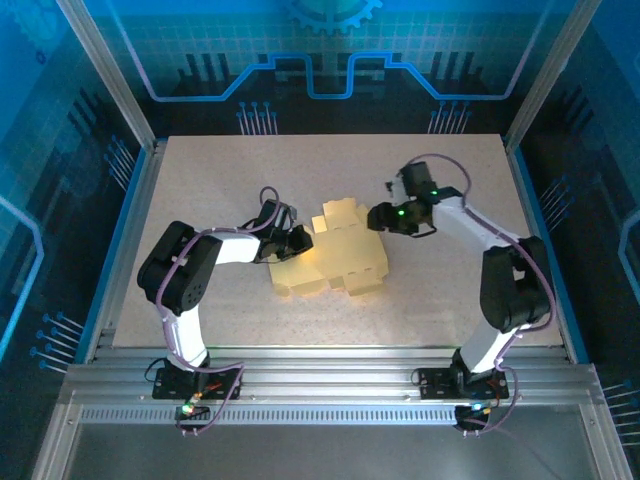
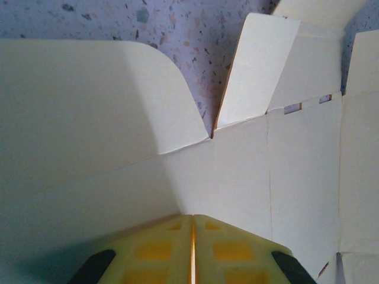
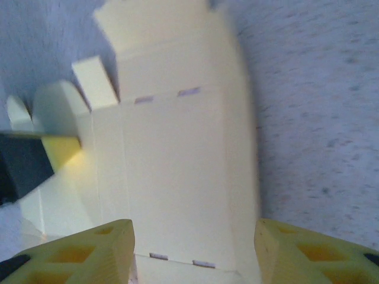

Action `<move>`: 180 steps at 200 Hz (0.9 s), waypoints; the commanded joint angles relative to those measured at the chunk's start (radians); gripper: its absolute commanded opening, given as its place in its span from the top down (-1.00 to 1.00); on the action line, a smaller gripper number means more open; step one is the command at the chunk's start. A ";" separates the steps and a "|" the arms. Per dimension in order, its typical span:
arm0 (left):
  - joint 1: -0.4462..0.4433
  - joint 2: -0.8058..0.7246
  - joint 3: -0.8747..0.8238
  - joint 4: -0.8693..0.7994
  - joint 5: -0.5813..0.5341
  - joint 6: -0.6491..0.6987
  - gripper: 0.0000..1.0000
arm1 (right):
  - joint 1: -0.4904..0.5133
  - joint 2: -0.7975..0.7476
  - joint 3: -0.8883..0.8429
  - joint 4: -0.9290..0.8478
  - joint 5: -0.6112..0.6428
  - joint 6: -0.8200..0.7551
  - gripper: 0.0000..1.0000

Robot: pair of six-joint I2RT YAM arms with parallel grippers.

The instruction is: Fold the paper box

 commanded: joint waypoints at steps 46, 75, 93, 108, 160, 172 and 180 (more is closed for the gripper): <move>0.012 0.065 -0.012 -0.124 -0.047 0.047 0.78 | -0.136 0.135 -0.050 0.093 -0.142 0.107 0.82; 0.010 0.064 -0.005 -0.138 -0.042 0.064 0.78 | -0.114 0.206 -0.021 0.109 -0.198 0.103 0.96; 0.010 0.060 0.001 -0.153 -0.045 0.077 0.78 | -0.098 0.227 -0.016 0.126 -0.249 0.101 0.96; 0.011 0.056 0.002 -0.160 -0.047 0.083 0.78 | -0.077 0.222 -0.015 0.131 -0.268 0.088 0.94; 0.010 0.062 0.008 -0.162 -0.042 0.085 0.78 | -0.014 0.227 -0.014 0.105 -0.224 0.043 0.76; 0.010 0.065 0.012 -0.162 -0.038 0.085 0.78 | -0.001 0.239 -0.006 0.085 -0.203 0.038 0.82; 0.010 0.066 0.012 -0.163 -0.036 0.085 0.78 | 0.008 0.245 0.001 0.075 -0.193 0.031 0.87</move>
